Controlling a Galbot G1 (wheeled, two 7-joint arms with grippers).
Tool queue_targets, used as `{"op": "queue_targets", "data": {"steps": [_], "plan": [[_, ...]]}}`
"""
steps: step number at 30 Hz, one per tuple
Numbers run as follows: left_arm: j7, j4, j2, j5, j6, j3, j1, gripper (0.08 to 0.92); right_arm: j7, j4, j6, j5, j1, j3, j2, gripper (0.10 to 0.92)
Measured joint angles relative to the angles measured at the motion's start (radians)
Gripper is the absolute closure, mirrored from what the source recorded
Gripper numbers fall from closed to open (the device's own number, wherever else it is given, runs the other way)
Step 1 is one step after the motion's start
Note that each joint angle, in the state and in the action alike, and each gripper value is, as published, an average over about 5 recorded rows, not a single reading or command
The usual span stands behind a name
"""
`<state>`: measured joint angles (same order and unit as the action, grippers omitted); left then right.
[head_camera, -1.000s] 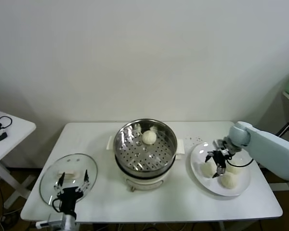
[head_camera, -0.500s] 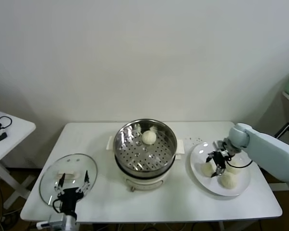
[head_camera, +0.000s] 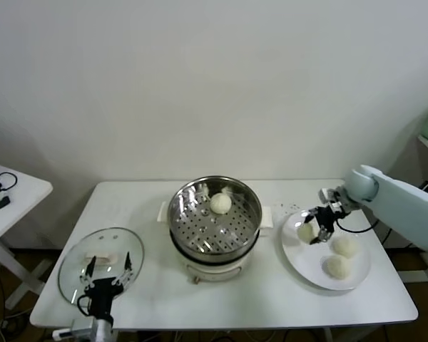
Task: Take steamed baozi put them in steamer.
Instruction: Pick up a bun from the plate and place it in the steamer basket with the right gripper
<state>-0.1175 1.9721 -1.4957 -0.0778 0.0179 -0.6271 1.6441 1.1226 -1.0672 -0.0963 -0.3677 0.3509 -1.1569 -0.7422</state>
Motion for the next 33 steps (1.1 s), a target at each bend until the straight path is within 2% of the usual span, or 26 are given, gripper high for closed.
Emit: {"op": "queue_targets", "data": {"steps": [8,14,21,33], "plan": [[-0.004,0.01,0.012,0.019,-0.002,0.031,0.007,0.177,-0.001,-0.014,-0.04,-0.248,0.261,-0.19,-0.086,0.321],[-0.017,0.016,0.019,0.04,-0.009,0.063,0.008,0.177,-0.017,-0.021,-0.074,-0.375,0.358,-0.258,-0.178,0.321],[-0.045,0.026,0.025,0.055,-0.017,0.095,0.023,0.177,-0.061,-0.019,-0.111,-0.449,0.373,-0.272,-0.312,0.321],[-0.068,0.039,0.031,0.059,-0.01,0.096,0.038,0.177,-0.128,-0.003,-0.136,-0.492,0.309,-0.294,-0.502,0.321]]}}
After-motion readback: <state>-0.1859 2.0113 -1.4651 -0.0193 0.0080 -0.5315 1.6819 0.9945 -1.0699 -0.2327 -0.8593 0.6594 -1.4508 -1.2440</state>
